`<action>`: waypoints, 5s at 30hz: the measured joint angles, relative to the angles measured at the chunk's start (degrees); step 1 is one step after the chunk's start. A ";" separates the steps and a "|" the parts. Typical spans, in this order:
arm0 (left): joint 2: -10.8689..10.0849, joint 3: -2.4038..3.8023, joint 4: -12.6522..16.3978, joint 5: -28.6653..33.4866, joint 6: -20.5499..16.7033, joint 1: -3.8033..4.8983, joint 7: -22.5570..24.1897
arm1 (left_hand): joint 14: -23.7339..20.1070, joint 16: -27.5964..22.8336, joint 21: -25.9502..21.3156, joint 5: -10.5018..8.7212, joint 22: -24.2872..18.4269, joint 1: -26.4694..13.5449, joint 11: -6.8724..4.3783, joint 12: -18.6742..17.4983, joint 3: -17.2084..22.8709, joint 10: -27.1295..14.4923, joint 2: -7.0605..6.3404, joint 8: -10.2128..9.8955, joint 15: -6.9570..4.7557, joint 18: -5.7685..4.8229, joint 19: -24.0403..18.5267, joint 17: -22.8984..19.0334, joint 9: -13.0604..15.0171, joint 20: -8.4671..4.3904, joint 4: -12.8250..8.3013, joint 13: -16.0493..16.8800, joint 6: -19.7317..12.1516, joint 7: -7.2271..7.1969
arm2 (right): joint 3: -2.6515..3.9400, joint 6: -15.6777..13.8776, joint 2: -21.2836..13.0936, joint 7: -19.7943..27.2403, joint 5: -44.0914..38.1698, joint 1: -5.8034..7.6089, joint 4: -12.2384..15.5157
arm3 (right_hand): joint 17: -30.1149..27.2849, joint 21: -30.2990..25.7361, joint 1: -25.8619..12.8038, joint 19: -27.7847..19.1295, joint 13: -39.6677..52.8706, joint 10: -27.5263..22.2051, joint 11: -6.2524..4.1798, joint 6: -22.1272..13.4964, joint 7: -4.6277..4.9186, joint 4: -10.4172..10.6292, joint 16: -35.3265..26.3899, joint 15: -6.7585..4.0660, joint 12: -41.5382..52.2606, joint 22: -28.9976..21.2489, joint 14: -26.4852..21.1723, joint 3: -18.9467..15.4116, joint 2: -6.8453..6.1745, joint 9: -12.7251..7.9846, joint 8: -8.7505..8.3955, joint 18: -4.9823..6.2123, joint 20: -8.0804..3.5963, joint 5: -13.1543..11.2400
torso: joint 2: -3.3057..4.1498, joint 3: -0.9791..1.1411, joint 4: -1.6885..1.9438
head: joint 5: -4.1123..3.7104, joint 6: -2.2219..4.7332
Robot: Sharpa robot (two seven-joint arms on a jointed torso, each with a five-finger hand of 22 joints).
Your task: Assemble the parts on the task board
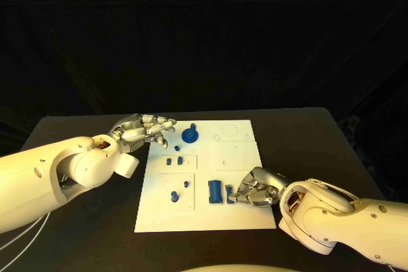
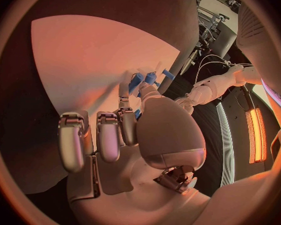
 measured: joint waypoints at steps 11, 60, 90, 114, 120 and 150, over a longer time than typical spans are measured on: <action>0.02 0.01 -0.01 0.00 0.00 0.00 -0.01 | 0.00 0.00 0.00 0.00 0.00 0.00 0.00 0.00 0.00 0.00 0.00 0.00 0.00 0.00 0.00 0.00 0.00 0.00 0.00 0.00 0.00 0.00 | -0.02 1.77 -0.04 0.97 -0.85 -0.23 0.11 | -0.01 0.00 0.00 0.00 -0.01 0.00 0.00 0.00 0.00 0.00 0.00 0.00 0.00 -0.01 0.00 0.00 0.00 -0.01 0.00 0.00 0.00 -0.23 | 0.00 -0.01 0.03 | -0.09 -0.01; 1.00 0.01 -1.66 1.40 -1.95 -1.03 1.48 | -4.40 -5.94 -4.95 0.00 -2.57 0.99 0.41 -0.36 -1.85 -1.04 0.84 0.38 0.87 0.00 -3.35 -3.20 -0.21 0.83 0.73 -0.88 -0.34 0.34 | 0.13 1.45 2.22 26.74 25.91 7.87 -14.23 | -31.37 -64.76 13.63 -17.01 -24.46 -26.10 4.70 -9.04 5.34 -4.90 -44.43 4.44 -46.82 -10.07 -13.53 -0.44 3.13 -3.58 -6.34 8.49 3.59 -9.12 | -1.18 -0.77 -0.07 | -0.28 2.50; 8.89 0.11 -12.27 8.29 -12.80 -4.30 9.39 | -29.23 -50.01 -37.28 -1.79 -28.27 -21.25 2.26 -19.97 -5.31 -17.89 3.57 -6.42 5.83 -2.65 -31.95 -23.01 -8.72 5.21 -2.00 -13.63 -17.84 -4.18 | 2.45 6.54 17.89 47.99 61.17 8.70 -41.45 | -67.90 -86.97 -8.13 -43.16 -73.29 -38.75 7.64 -23.02 5.48 -8.80 -86.32 9.01 -77.23 -58.56 -37.96 5.08 3.24 -19.62 -16.43 7.52 8.24 -15.56 | -5.91 -1.67 1.09 | 1.09 8.63; 8.78 1.15 0.69 6.79 -35.55 -7.34 15.97 | -52.17 -50.88 -38.04 -6.69 -33.01 -60.39 -5.39 -20.75 -4.37 -42.67 3.84 -7.12 -1.33 -8.56 -52.18 -24.36 -9.78 -4.01 -9.71 -14.60 -42.00 -9.62 | 9.01 -14.89 13.71 56.44 71.45 0.91 -22.02 | -74.61 -87.90 -45.66 -68.69 -74.85 -67.08 1.63 -48.82 -1.80 -13.98 -87.32 5.19 -78.20 -68.83 -66.77 0.08 3.34 -26.46 -17.10 0.80 -0.28 -20.73 | -9.18 0.11 1.43 | 2.85 8.36; 8.75 1.16 0.71 6.64 -37.13 -7.35 16.67 | -55.12 -50.88 -38.03 -6.87 -33.02 -65.47 -5.78 -20.75 -4.35 -45.84 3.85 -7.11 -1.61 -8.92 -54.69 -24.38 -9.77 -5.95 -10.04 -14.62 -45.16 -9.71 | 9.02 -16.27 13.69 57.17 72.35 0.90 -22.01 | -74.77 -87.90 -50.51 -72.01 -74.85 -70.77 1.53 -52.16 -2.12 -14.14 -87.32 5.14 -78.20 -71.42 -70.49 0.24 3.38 -26.66 -17.10 -0.05 -0.93 -20.86 | -9.20 0.13 1.43 | 2.85 8.36; 8.75 1.16 0.73 6.51 -38.38 -7.36 17.30 | -65.63 -50.88 -38.03 -6.86 -33.07 -83.48 -6.03 -20.75 -4.36 -57.23 3.84 -7.11 -1.74 -8.92 -64.08 -24.36 -9.78 -6.96 -10.36 -14.60 -56.20 -9.73 | 9.02 -17.42 13.69 57.81 73.11 0.89 -21.98 | -74.83 -87.89 -67.81 -83.74 -74.88 -83.73 1.43 -64.02 -2.30 -14.29 -87.32 5.12 -78.19 -74.89 -83.74 0.08 3.40 -26.75 -17.31 -0.91 -1.44 -20.85 | -9.21 0.12 1.43 | 2.85 8.36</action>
